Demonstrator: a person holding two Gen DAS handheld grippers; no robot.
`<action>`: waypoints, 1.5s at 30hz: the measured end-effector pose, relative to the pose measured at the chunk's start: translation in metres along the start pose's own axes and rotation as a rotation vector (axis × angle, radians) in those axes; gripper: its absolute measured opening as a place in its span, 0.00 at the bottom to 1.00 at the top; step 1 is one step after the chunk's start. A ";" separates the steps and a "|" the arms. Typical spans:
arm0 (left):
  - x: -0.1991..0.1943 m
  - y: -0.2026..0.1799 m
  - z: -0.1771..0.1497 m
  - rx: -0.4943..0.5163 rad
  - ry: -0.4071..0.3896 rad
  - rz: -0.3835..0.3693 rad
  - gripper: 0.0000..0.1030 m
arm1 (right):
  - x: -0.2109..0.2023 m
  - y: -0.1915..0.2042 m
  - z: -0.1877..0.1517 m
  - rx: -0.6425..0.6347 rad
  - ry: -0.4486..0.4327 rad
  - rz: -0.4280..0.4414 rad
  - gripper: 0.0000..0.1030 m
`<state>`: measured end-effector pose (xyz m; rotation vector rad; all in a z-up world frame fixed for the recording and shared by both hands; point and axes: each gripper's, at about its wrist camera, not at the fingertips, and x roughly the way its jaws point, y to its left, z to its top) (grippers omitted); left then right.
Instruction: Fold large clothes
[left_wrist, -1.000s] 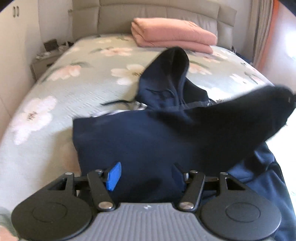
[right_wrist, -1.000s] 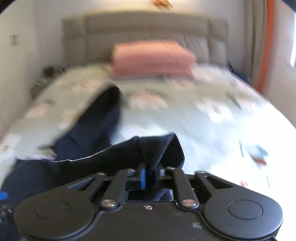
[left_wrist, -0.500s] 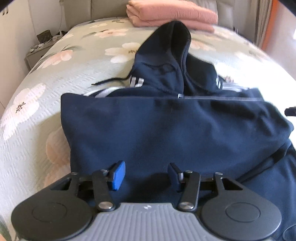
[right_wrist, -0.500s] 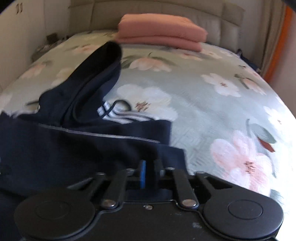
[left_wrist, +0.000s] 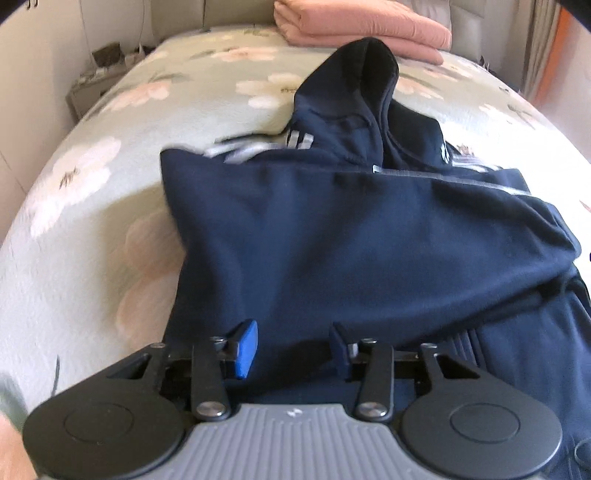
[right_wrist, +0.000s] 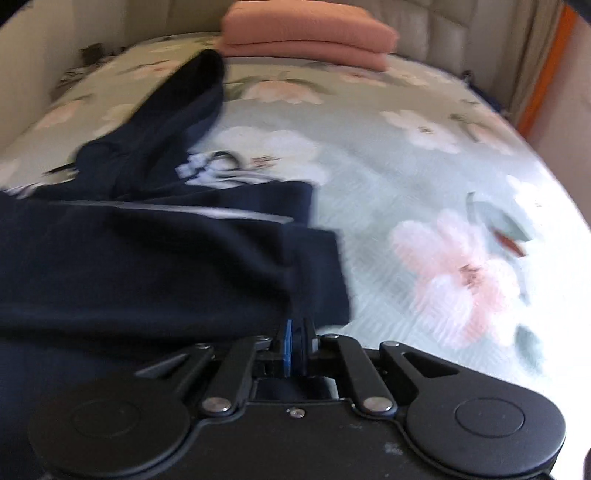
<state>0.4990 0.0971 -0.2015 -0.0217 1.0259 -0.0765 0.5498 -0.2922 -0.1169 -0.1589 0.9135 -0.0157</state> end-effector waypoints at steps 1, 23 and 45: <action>0.001 0.001 -0.004 -0.001 0.026 0.006 0.45 | 0.001 0.008 -0.006 -0.021 0.023 0.022 0.06; 0.025 -0.027 0.079 0.075 0.003 -0.072 0.50 | 0.052 0.051 0.134 -0.065 -0.158 0.254 0.21; 0.052 0.007 0.055 0.008 0.004 -0.221 0.47 | 0.082 0.081 0.199 -0.106 -0.176 0.308 0.53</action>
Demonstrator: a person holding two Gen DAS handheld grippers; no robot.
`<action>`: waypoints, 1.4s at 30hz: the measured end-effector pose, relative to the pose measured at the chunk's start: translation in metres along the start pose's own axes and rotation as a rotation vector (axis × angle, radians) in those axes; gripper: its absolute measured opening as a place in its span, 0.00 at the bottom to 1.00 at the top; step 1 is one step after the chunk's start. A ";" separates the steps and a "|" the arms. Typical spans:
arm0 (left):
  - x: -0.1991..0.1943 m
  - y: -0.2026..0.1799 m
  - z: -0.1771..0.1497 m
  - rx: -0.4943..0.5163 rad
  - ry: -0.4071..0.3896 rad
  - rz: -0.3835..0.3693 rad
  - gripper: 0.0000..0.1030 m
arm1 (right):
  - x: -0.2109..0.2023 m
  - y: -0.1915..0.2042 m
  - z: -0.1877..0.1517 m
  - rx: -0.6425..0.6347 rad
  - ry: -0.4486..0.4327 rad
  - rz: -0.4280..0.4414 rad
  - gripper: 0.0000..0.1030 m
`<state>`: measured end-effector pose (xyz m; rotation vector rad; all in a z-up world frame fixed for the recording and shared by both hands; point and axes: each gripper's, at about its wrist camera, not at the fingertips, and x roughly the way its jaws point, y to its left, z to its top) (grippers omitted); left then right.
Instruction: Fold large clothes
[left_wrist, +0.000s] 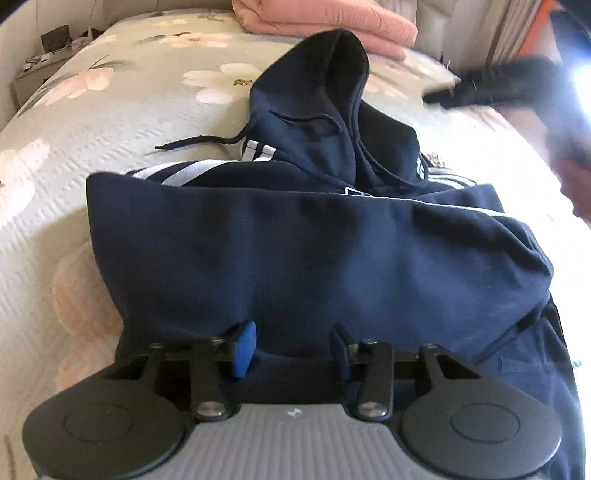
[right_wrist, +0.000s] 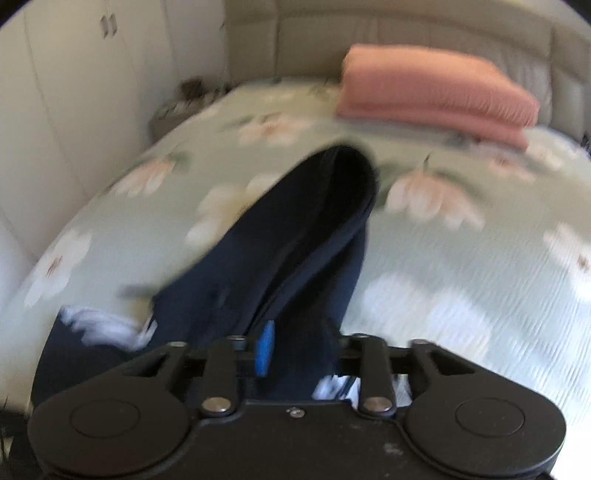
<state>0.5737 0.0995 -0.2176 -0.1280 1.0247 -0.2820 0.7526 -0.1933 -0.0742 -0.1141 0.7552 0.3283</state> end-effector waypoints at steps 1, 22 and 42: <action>0.001 0.003 -0.002 -0.015 -0.013 -0.015 0.49 | 0.006 -0.007 0.012 0.014 -0.039 -0.028 0.68; -0.051 0.012 -0.016 -0.154 -0.102 0.042 0.52 | 0.181 0.000 0.112 -0.075 -0.093 -0.206 0.07; -0.105 -0.027 -0.009 -0.134 -0.220 0.014 0.53 | -0.069 0.061 0.022 -0.147 -0.309 0.028 0.07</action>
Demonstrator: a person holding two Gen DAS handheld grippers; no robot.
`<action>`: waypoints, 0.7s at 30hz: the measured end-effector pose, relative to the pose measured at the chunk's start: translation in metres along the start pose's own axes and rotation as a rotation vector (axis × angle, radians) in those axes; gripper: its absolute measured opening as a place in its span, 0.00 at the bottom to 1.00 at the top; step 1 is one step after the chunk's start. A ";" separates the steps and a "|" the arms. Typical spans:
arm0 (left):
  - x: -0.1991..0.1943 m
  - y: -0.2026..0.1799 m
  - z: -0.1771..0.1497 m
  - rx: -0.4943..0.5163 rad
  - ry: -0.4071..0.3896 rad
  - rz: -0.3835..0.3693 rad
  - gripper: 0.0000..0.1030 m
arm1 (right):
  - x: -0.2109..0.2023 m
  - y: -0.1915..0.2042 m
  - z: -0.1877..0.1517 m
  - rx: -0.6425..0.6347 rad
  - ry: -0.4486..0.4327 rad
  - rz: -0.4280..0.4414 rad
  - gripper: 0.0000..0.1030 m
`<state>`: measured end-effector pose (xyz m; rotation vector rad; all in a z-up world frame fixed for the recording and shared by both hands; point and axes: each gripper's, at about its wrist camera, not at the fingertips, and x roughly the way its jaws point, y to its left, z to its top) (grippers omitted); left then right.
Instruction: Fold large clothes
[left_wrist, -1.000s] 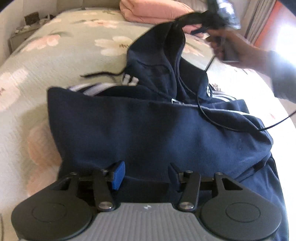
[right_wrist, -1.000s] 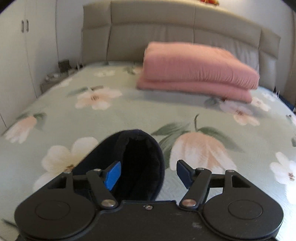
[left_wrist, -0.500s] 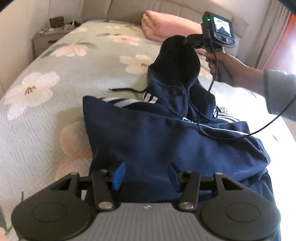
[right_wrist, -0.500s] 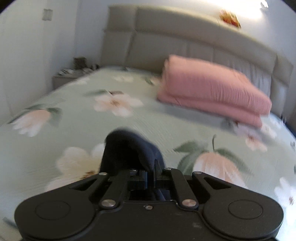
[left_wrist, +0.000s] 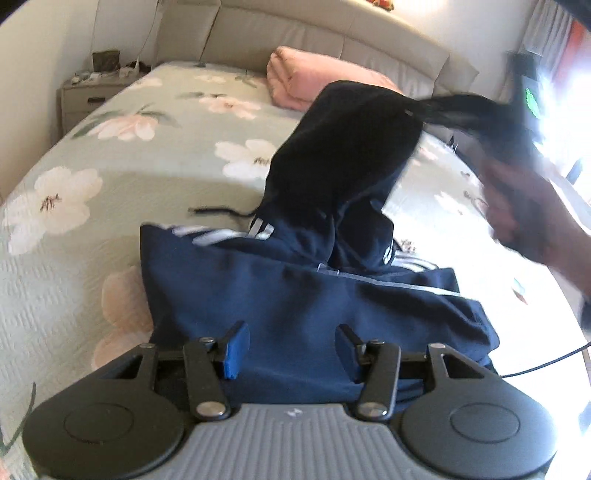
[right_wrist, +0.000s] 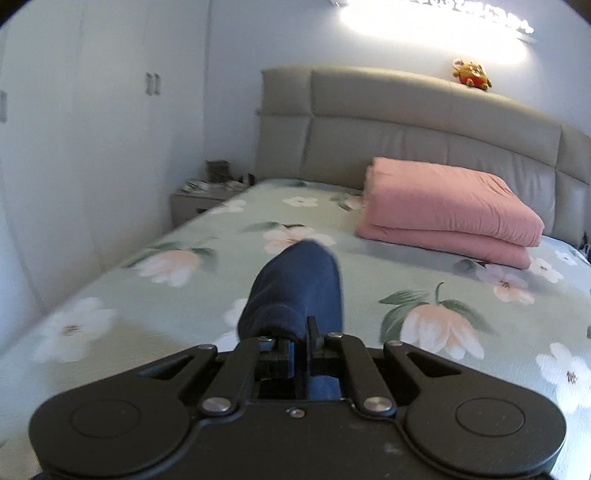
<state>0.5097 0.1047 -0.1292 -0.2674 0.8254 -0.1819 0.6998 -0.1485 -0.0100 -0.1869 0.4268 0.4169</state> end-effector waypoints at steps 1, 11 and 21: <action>-0.002 -0.001 0.002 0.001 -0.012 -0.002 0.53 | -0.026 0.007 -0.004 -0.012 -0.021 0.016 0.07; -0.040 0.002 -0.005 0.016 -0.024 0.015 0.56 | -0.207 0.077 -0.093 -0.098 0.153 0.220 0.68; -0.034 0.011 -0.024 -0.022 0.091 -0.068 0.60 | -0.212 0.055 -0.166 0.155 0.471 0.140 0.73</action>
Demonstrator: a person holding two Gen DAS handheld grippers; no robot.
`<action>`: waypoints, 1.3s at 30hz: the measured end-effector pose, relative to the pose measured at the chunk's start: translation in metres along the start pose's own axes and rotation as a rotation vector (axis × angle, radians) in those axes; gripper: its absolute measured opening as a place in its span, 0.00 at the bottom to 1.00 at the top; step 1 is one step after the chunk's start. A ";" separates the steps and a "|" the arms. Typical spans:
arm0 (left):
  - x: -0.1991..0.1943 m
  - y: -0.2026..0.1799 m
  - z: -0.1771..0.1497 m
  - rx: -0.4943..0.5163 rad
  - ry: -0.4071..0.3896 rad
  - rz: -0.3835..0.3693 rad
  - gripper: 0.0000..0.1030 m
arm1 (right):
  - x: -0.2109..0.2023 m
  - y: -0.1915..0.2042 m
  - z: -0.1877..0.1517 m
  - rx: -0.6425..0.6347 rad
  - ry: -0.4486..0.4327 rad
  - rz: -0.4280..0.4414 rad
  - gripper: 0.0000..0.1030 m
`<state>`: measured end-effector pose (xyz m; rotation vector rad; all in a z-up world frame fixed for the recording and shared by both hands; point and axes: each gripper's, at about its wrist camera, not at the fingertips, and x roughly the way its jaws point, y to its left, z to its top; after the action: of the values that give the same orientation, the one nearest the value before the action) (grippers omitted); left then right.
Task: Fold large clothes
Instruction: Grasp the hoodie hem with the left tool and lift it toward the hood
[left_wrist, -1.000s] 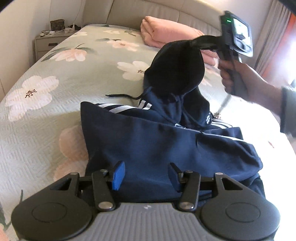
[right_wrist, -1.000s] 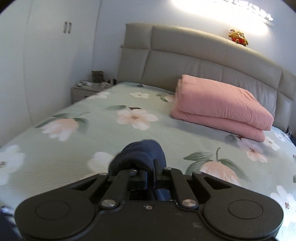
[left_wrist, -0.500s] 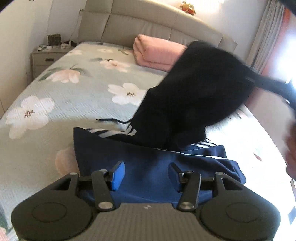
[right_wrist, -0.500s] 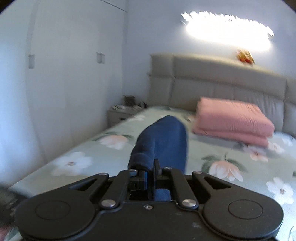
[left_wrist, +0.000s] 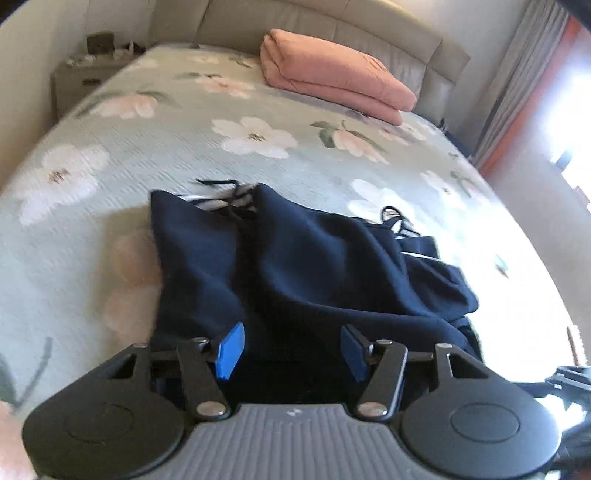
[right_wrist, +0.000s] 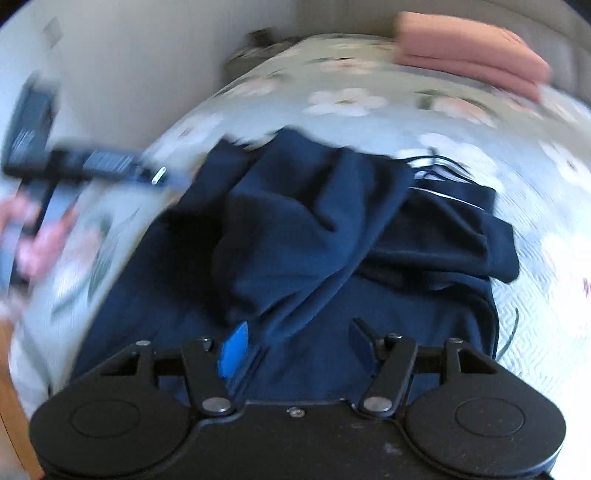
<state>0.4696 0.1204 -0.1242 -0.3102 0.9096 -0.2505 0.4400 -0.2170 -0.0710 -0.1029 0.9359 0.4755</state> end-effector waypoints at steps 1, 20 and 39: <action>0.004 0.001 0.003 -0.024 0.001 -0.031 0.63 | 0.005 -0.006 0.004 0.066 -0.017 0.013 0.73; 0.120 0.015 0.025 -0.385 0.257 -0.257 0.05 | 0.097 -0.080 0.059 0.692 0.119 0.172 0.10; 0.040 0.094 -0.086 -0.430 0.165 -0.139 0.13 | 0.040 -0.045 0.040 0.441 0.038 0.097 0.76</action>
<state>0.4319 0.1804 -0.2367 -0.7610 1.1055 -0.2081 0.5093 -0.2314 -0.0840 0.3353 1.0665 0.3479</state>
